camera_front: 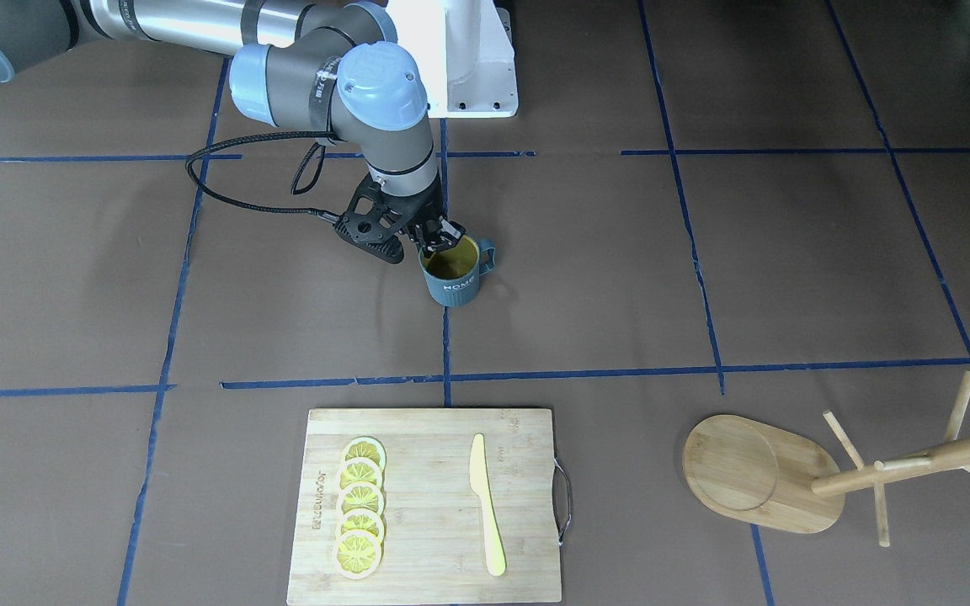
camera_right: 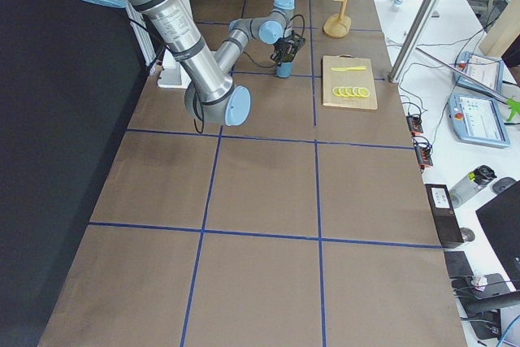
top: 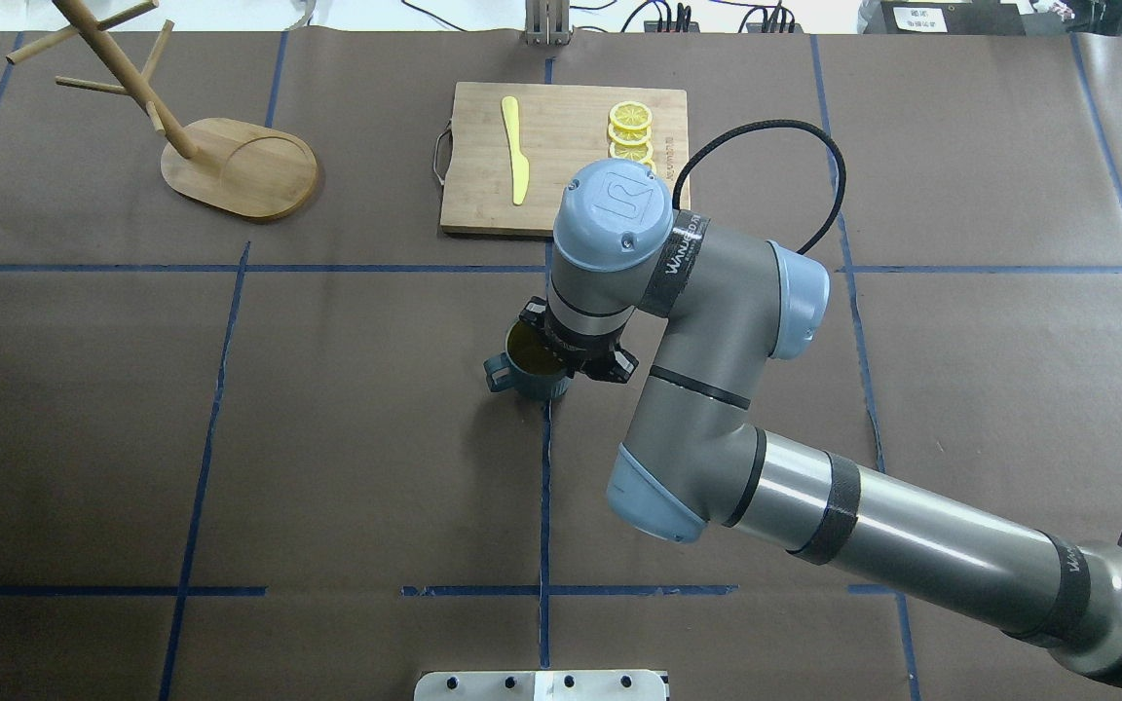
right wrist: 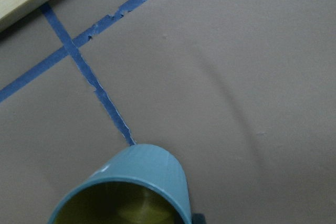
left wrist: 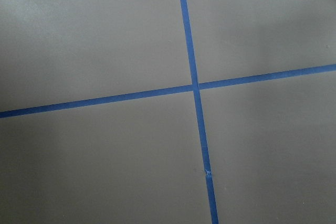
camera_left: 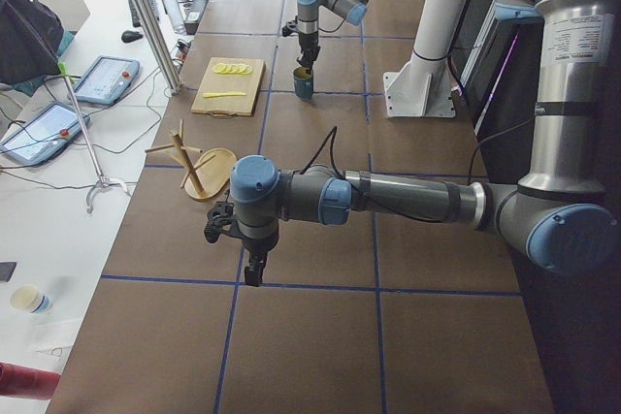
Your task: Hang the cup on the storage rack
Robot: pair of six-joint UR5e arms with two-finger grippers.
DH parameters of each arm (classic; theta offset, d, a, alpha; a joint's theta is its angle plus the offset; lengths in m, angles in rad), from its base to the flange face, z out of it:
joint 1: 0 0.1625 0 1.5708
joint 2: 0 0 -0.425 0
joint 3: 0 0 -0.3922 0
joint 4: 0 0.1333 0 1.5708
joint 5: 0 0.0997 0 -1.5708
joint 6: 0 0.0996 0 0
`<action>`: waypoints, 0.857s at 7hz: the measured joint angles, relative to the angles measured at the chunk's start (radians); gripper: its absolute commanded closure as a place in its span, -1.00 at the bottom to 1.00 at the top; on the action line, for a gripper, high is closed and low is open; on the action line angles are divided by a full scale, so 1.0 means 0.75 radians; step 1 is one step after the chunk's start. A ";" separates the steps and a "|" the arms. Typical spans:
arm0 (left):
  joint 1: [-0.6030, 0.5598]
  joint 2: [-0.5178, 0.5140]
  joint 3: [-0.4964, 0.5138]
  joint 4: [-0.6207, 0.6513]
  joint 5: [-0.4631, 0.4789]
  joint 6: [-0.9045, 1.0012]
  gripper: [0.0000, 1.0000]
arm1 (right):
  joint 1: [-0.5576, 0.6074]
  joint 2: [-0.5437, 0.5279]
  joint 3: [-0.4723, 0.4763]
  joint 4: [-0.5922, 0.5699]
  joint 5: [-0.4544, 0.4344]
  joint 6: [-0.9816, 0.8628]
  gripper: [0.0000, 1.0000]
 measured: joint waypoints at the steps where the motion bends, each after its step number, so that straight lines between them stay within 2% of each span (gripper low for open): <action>1: 0.000 0.000 0.005 0.000 0.000 0.000 -1.00 | 0.000 -0.002 0.003 -0.007 -0.002 0.001 -1.00; 4: 0.002 -0.010 0.010 -0.001 -0.001 -0.005 -1.00 | 0.000 -0.009 0.030 -0.027 -0.007 0.000 -1.00; 6: 0.038 -0.062 -0.009 -0.006 -0.055 -0.061 -1.00 | 0.011 -0.014 0.112 -0.089 -0.006 -0.005 -1.00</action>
